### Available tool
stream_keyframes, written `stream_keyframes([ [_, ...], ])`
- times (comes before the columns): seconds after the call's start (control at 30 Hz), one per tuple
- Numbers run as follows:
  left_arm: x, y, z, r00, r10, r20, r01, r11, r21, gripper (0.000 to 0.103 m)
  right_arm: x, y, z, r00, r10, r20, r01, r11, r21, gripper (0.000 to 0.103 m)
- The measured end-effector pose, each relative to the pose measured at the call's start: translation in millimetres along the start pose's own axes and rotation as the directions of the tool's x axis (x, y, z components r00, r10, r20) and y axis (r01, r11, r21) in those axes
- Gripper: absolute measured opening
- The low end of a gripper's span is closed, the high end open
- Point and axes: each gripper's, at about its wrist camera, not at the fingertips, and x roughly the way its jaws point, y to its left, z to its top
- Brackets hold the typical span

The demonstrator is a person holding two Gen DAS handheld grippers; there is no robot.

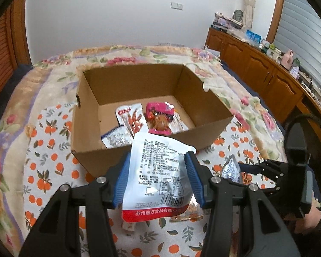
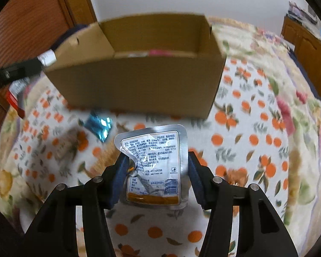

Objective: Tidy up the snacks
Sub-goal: 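Lift both packets and carry them over the cardboard box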

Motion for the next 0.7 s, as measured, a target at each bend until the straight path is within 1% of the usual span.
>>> stream_keyframes([
  [0.17,-6,4,13,0.999,0.018,0.037,-0.018,1.0,-0.007,0.05,-19,0,30,0.995,0.034,0.09,-0.033,0.999,-0.006,0.055],
  [0.33,-5,11,26,0.998,0.021,0.061,-0.02,0.999,-0.025,0.05,-30,0,64,0.984,0.076,0.16,-0.075,0.997,-0.016,0.055],
  [0.4,-3,13,32,0.997,0.025,0.071,-0.024,0.999,-0.026,0.05,-30,2,78,0.98,0.083,0.184,-0.079,0.997,-0.027,0.056],
  [0.6,18,20,60,0.994,0.049,0.095,-0.049,0.999,0.0,0.05,-17,6,116,0.97,0.105,0.217,-0.098,0.994,-0.043,0.056],
  [0.7,37,29,72,0.994,0.055,0.09,-0.056,0.998,0.0,0.05,-7,7,130,0.97,0.106,0.22,-0.096,0.994,-0.054,0.056],
])
